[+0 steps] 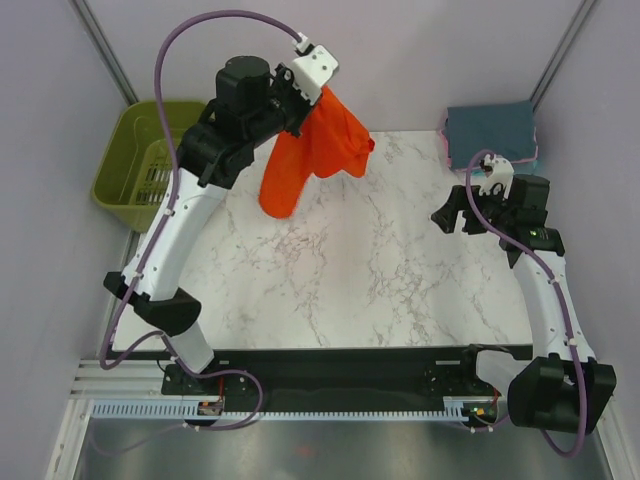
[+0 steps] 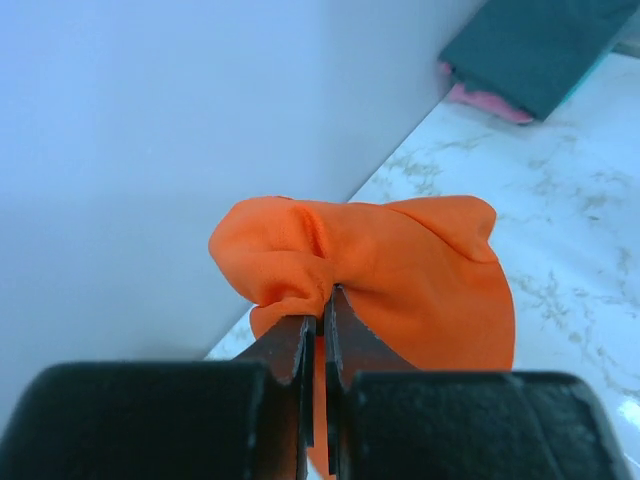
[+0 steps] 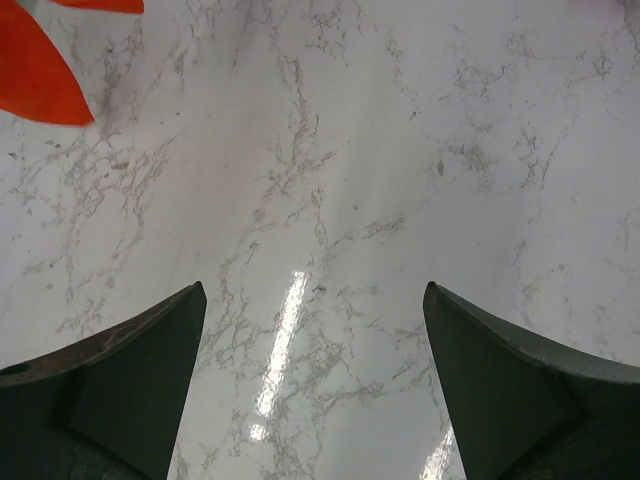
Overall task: Fold and stack the t-shirts
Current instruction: Move the tshirt to the center of the board, then flatten the tshirt out
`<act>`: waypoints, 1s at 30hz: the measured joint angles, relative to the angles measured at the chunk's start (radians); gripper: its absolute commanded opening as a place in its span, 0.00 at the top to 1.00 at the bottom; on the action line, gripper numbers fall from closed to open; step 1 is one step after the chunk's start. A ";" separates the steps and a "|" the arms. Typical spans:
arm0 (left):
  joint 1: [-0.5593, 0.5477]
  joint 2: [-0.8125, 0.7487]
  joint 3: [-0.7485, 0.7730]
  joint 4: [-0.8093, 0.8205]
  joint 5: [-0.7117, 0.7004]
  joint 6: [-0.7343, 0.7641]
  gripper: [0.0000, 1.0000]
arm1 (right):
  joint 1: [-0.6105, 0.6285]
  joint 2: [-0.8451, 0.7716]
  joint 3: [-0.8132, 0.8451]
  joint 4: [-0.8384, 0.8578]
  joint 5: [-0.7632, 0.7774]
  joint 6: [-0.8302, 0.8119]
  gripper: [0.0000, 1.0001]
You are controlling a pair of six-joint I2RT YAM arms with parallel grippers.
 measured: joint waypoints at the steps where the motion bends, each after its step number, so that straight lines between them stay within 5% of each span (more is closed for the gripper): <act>1: -0.026 0.002 0.009 0.008 -0.001 0.005 0.98 | -0.001 0.000 0.000 0.002 0.000 0.003 0.02; 2: -0.049 0.005 0.013 0.017 -0.002 0.011 0.98 | -0.001 0.000 0.000 0.003 0.000 0.005 0.02; 3: -0.071 0.009 0.014 0.026 -0.008 0.019 0.85 | -0.001 0.000 0.000 0.004 -0.001 0.007 0.02; 4: -0.087 0.013 0.014 0.029 -0.016 0.025 0.27 | -0.002 0.000 0.000 0.005 -0.002 0.008 0.02; 6: -0.114 0.026 -0.001 0.045 -0.040 0.030 0.05 | -0.003 0.000 0.000 0.006 -0.005 0.011 0.02; 21: 0.012 -0.071 -0.744 -0.025 -0.035 -0.237 0.05 | 0.013 0.025 -0.029 -0.006 -0.088 0.019 0.02; 26: 0.018 -0.137 -0.755 -0.044 -0.022 -0.242 0.07 | 0.061 0.094 0.039 -0.066 -0.096 -0.060 0.02; 30: 0.048 -0.146 -0.616 -0.039 -0.014 -0.238 0.02 | 0.137 0.114 0.128 -0.036 -0.090 -0.103 0.02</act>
